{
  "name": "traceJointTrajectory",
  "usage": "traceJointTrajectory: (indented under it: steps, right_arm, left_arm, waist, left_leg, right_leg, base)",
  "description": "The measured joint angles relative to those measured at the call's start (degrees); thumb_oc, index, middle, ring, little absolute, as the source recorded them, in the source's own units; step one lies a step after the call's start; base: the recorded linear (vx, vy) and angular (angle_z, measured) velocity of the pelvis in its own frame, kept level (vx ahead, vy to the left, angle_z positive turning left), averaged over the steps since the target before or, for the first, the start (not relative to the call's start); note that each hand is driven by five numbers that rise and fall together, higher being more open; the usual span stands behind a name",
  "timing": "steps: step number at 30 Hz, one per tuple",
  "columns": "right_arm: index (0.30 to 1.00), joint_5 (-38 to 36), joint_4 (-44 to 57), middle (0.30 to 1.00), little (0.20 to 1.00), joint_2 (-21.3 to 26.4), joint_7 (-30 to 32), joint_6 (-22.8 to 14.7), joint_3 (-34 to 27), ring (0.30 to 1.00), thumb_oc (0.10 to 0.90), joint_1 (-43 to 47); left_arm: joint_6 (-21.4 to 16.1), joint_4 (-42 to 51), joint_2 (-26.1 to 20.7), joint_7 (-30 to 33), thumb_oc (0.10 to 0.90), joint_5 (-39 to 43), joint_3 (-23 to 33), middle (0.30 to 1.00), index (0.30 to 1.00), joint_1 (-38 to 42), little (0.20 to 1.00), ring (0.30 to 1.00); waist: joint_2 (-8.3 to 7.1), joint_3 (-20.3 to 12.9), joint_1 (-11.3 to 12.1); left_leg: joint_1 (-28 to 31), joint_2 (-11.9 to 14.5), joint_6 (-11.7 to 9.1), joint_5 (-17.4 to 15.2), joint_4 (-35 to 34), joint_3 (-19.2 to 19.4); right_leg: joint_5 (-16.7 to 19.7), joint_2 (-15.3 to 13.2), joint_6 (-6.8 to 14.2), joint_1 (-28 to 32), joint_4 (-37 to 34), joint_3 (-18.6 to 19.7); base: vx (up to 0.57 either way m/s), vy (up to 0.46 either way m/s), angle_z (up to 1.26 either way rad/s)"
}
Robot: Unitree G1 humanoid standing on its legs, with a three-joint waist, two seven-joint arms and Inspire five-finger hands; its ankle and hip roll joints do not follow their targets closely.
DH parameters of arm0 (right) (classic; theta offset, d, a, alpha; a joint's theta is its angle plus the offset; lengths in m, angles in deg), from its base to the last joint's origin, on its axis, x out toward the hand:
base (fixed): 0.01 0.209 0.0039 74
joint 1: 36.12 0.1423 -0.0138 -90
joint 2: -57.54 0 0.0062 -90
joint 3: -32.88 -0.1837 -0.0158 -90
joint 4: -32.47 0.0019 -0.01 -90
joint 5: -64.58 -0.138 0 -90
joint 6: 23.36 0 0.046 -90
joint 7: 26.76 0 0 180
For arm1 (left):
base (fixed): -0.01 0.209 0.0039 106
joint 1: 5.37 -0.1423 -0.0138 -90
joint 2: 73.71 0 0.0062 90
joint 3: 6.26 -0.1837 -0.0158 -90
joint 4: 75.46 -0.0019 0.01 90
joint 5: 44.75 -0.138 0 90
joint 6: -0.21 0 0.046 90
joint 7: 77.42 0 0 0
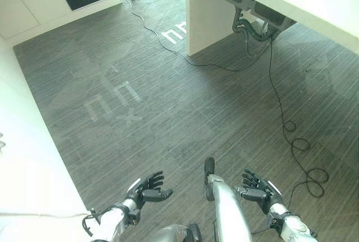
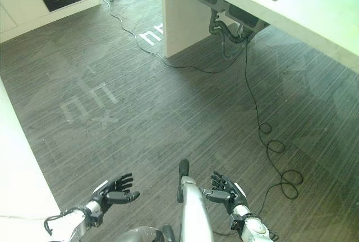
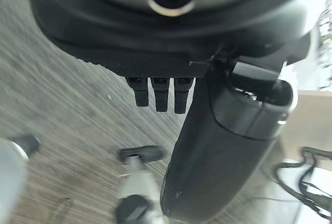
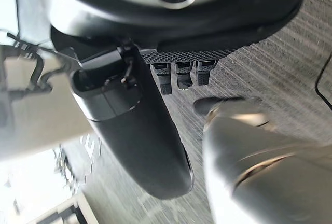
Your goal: Place the dishes in the dishwasher.
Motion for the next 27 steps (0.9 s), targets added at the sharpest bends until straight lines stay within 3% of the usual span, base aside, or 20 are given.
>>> traceJointTrajectory:
  steps: [1, 2, 4, 6, 7, 8, 9, 10, 12, 13, 14, 15, 16, 17, 18, 20, 21, 23, 24, 27]
  right_arm:
    - [0.9, 0.0, 0.0, 0.9, 0.9, 0.42, -0.2, 0.0, 0.55, 0.9, 0.8, -0.07]
    - [0.9, 0.01, -0.01, 0.9, 0.9, 0.72, -0.44, 0.0, 1.16, 0.9, 0.8, 0.04]
    - [0.9, 0.12, 0.01, 0.9, 0.9, 1.34, -0.34, 0.39, 1.28, 0.9, 0.8, 2.31]
    - [0.9, 0.17, 2.65, 0.9, 0.9, 1.68, -0.82, 0.28, 1.73, 0.9, 0.8, 1.73]
    - [0.9, 0.18, 3.95, 0.9, 0.9, 2.29, -0.91, 0.13, 2.06, 0.9, 0.8, 2.44]
    - [0.9, 0.2, 5.83, 0.9, 0.9, 4.31, -1.4, -0.07, 2.3, 0.9, 0.8, 4.35]
    - [0.9, 0.17, 6.44, 0.9, 0.9, 4.74, -1.66, -0.75, 2.23, 0.9, 0.8, 5.96]
    - [0.9, 0.14, 6.3, 0.9, 0.9, 4.42, -1.45, -1.62, 1.88, 0.9, 0.8, 6.07]
    - [0.9, 0.18, 2.4, 0.9, 0.9, 3.91, -1.25, -1.21, -0.26, 0.9, 0.8, 6.97]
    - [0.9, 0.23, 0.37, 0.9, 0.9, 2.75, -0.17, -0.82, -0.55, 0.9, 0.8, 7.63]
    - [0.9, 0.57, -0.18, 0.9, 0.9, 2.7, -0.28, -0.69, 0.62, 0.9, 0.8, 7.57]
    - [0.9, 1.35, -0.19, 0.9, 0.9, 2.49, -0.41, -0.75, 1.7, 0.9, 0.8, 6.86]
    - [0.9, 1.37, -0.18, 0.9, 0.9, 2.48, -0.4, -0.77, 1.85, 0.9, 0.8, 6.9]
    - [0.9, 1.51, -0.11, 0.9, 0.9, 2.43, -0.1, -1.06, 3.51, 0.9, 0.8, 5.83]
    - [0.9, 1.57, -0.16, 0.9, 0.9, 3.01, 0.14, -1.11, 4.21, 0.9, 0.8, 5.8]
    - [0.9, 1.78, -0.93, 0.9, 0.9, 3.09, 0.87, -0.77, 4.86, 0.9, 0.8, 5.68]
    - [0.9, 1.83, -0.47, 0.9, 0.9, 2.44, 0.8, -0.46, 5.58, 0.9, 0.8, 4.78]
    - [0.9, 2.21, -0.72, 0.9, 0.9, 3.01, 0.94, -0.05, 5.5, 0.9, 0.8, 4.45]
    - [0.9, 2.15, -0.46, 0.9, 0.9, 2.85, 1.17, -0.14, 5.57, 0.9, 0.8, 4.23]
    - [0.9, 2.04, -0.54, 0.9, 0.9, 1.4, 0.89, -0.03, 4.77, 0.9, 0.8, 3.39]
  left_arm:
    - [-0.01, 0.93, 0.72, -0.01, 0.8, -0.33, 0.04, 0.9, 0.9, -1.51, 0.9, 0.9]
    - [-0.06, 1.46, 1.2, -0.25, 0.8, -0.36, 0.11, 0.9, 0.9, -2.36, 0.9, 0.9]
    - [-0.09, 3.19, 2.56, -0.35, 0.8, -0.41, 0.6, 0.9, 0.9, -2.62, 0.9, 0.9]
    - [-1.33, 7.1, 0.66, -0.1, 0.8, -0.37, 0.88, 0.9, 0.9, -2.91, 0.9, 0.9]
    - [-1.63, 7.81, 0.07, -0.12, 0.8, -0.37, 1.13, 0.9, 0.9, -2.91, 0.9, 0.9]
    - [-1.59, 7.9, 0.85, 0.09, 0.8, -0.32, 2.37, 0.9, 0.9, -2.64, 0.9, 0.9]
    - [-1.54, 6.69, 1.08, -0.22, 0.8, -0.31, 3.19, 0.9, 0.9, -2.41, 0.9, 0.9]
    - [-1.03, 5.75, 0.4, -0.47, 0.8, -0.37, 3.06, 0.9, 0.9, -2.08, 0.9, 0.9]
    - [-1.0, 8.29, 0.02, -1.21, 0.8, -0.3, 3.41, 0.9, 0.9, -1.15, 0.9, 0.9]
    - [-1.62, 7.77, -0.43, -1.47, 0.8, 0.07, 3.51, 0.9, 0.9, -0.16, 0.9, 0.9]
    - [-1.47, 5.88, -0.43, -1.52, 0.8, 0.25, 3.22, 0.9, 0.9, -0.69, 0.9, 0.9]
    - [-1.07, 4.39, -0.56, -1.6, 0.8, 0.18, 2.88, 0.9, 0.9, -1.54, 0.9, 0.9]
    - [-1.05, 4.1, -0.57, -1.6, 0.8, 0.16, 2.8, 0.9, 0.9, -1.64, 0.9, 0.9]
    - [-1.03, 2.38, -0.12, -1.5, 0.8, 0.11, 2.37, 0.9, 0.9, -2.7, 0.9, 0.9]
    - [-1.23, 2.65, 0.38, -1.61, 0.8, 0.11, 2.36, 0.9, 0.9, -2.74, 0.9, 0.9]
    - [-1.26, 2.66, 1.04, -2.3, 0.8, 0.09, 1.77, 0.9, 0.9, -2.03, 0.9, 0.9]
    - [-1.43, 3.0, 0.61, -2.52, 0.8, 0.16, 0.89, 0.9, 0.9, -2.83, 0.9, 0.9]
    - [-1.7, 3.64, 1.25, -2.24, 0.8, 0.13, 1.5, 0.9, 0.9, -4.0, 0.9, 0.9]
    - [-1.57, 3.29, 0.82, -2.14, 0.8, -0.48, 2.11, 0.9, 0.9, -6.06, 0.9, 0.9]
    - [-1.59, 2.23, -0.89, -1.11, 0.8, -1.68, 4.49, 0.9, 0.9, -3.23, 0.9, 0.9]
  waist:
    - [1.14, -0.85, -0.09]
    - [0.9, -1.88, 0.49]
    - [2.93, -2.51, 1.04]
    - [1.1, -3.93, 3.71]
    - [0.48, -4.31, 4.31]
    - [0.57, -3.98, 5.09]
    - [0.69, -3.97, 4.72]
    - [-0.89, -4.79, 3.42]
    - [-0.61, -4.28, 5.9]
    - [-2.68, -2.35, 8.42]
    - [-3.23, -1.98, 9.23]
    - [-3.18, -1.87, 8.25]
    - [-3.19, -1.89, 8.09]
    - [-3.08, -1.74, 7.12]
    - [-0.99, -1.64, 6.62]
    - [0.77, -0.82, 6.82]
    - [-0.2, -0.7, 9.17]
    - [0.14, -0.96, 10.31]
    - [0.16, -3.11, 10.22]
    - [-2.18, -4.31, 9.77]
  left_leg:
    - [3.31, -0.38, -1.4, 0.82, -1.73, -1.04]
    - [5.26, -1.48, -3.28, 1.78, -0.47, -1.3]
    - [5.18, 0.85, -7.77, 2.29, 4.41, -3.58]
    - [5.4, 6.59, -11.89, 4.29, 4.88, -3.69]
    - [4.17, 8.16, -12.98, 8.21, 5.48, -3.97]
    - [1.7, 6.7, -14.33, 14.4, 11.31, -5.3]
    - [-2.96, 7.65, -15.83, 18.7, 21.5, -3.5]
    - [-8.9, 9.01, -13.51, 20.18, 32.14, -1.78]
    - [-23.54, 15.42, -7.84, 16.93, 47.65, -0.88]
    - [-26.39, 12.77, -6.4, 13.99, 36.07, -0.95]
    - [-25.84, 11.77, -6.23, 14.55, 19.24, -0.87]
    - [-25.65, 11.86, -6.12, 15.68, 9.32, 0.18]
    - [-25.66, 11.98, -6.14, 15.87, 7.81, 0.33]
    - [-25.25, 12.05, -7.37, 17.16, -6.59, 1.97]
    - [-26.14, 12.17, -8.0, 17.26, -12.34, -1.1]
    - [-31.08, 12.65, -7.72, 17.95, -8.93, -5.66]
    - [-33.29, 12.41, -8.82, 19.23, -7.67, -8.46]
    - [-30.2, 12.76, -7.12, 18.44, -5.55, -8.29]
    - [-26.41, 11.81, -7.13, 18.38, -3.25, -7.88]
    - [-23.48, 7.78, -2.22, 22.84, -1.17, -5.19]
  right_leg:
    - [-1.33, 2.46, -3.46, 3.8, 3.47, -2.28]
    - [0.16, 4.62, -9.23, 9.8, 0.62, -0.48]
    - [-0.3, 5.29, -9.0, 14.09, -1.3, 1.4]
    - [-2.82, 5.87, -8.77, 18.19, -2.56, 5.58]
    - [-3.78, 5.39, -8.09, 18.85, -0.98, 6.33]
    - [-4.59, 4.4, -7.67, 16.49, 5.76, 5.1]
    - [-9.16, 3.76, -9.25, 15.79, 7.61, 3.23]
    - [-8.07, 3.69, -8.12, 19.51, 1.82, 4.3]
    - [-10.1, 5.94, -9.01, 21.44, 1.44, 6.02]
    - [-10.15, 5.0, -7.1, 24.15, 0.82, 8.88]
    - [-9.74, 4.58, -6.41, 26.62, -0.45, 9.3]
    - [-10.58, 4.79, -5.84, 29.07, -1.29, 9.18]
    - [-10.81, 4.79, -5.7, 29.52, -1.42, 9.08]
    - [-12.77, 5.67, -4.49, 33.78, -2.69, 9.24]
    - [-13.1, 6.92, -3.88, 35.1, -2.95, 9.63]
    - [-14.08, 8.43, -2.19, 37.17, -3.55, 10.19]
    - [-16.23, 7.36, -1.66, 40.98, -6.13, 16.09]
    - [-17.84, 4.82, 0.49, 44.65, -6.7, 18.67]
    - [-19.91, 2.28, 3.7, 46.36, -3.71, 18.98]
    - [-16.15, -2.71, 7.29, 47.64, 1.55, 17.74]
  base:
    - [0.5, -0.186, -0.12]
    - [0.47, -0.184, -0.11]
    - [0.46, -0.215, 0.04]
    - [0.43, -0.261, -0.08]
    - [0.3, -0.206, -0.54]
    - [0.35, -0.253, -0.74]
    - [0.3, -0.174, -0.4]
    - [0.45, -0.147, -0.02]
    - [0.4, 0.05, -0.25]
    - [0.36, 0.108, -0.99]
    - [0.38, 0.153, -0.9]
    - [0.42, 0.209, -0.5]
    - [0.31, 0.176, -0.27]
    - [0.3, 0.164, -0.25]
    - [0.26, 0.126, -0.36]
    - [0.59, 0.341, -0.57]
    - [0.69, 0.45, -1.14]
    - [0.54, 0.352, -1.42]
    - [0.57, 0.346, -1.15]
    - [0.38, 0.28, -0.25]
